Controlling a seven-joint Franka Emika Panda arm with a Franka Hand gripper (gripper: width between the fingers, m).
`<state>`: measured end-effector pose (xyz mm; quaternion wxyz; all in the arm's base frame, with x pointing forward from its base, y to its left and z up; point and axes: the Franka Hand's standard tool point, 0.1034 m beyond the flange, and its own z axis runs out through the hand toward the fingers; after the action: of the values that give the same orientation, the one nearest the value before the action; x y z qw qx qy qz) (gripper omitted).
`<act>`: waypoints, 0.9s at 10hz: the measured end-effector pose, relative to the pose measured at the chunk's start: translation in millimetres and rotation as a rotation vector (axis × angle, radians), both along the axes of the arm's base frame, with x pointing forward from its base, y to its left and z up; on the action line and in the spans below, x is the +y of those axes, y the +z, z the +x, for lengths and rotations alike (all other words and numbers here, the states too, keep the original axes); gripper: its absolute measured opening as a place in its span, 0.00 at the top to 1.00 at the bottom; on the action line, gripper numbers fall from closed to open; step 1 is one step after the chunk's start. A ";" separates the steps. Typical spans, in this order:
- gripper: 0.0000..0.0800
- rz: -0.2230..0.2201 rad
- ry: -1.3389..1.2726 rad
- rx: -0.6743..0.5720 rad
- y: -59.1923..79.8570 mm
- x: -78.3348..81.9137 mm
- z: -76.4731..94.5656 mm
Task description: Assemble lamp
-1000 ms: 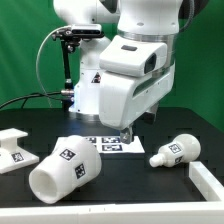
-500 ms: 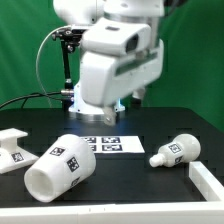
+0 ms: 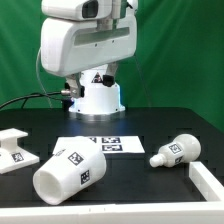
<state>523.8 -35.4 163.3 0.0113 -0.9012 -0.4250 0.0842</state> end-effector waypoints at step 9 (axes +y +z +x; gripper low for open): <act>0.12 0.081 0.110 -0.162 -28.1 -114.9 -65.5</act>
Offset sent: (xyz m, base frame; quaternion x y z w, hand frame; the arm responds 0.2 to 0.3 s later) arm -0.0818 -0.0969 -0.0140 -0.1112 0.1462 -0.1175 0.9759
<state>458.3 -150.3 135.2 0.0089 -0.8793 -0.4762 -0.0055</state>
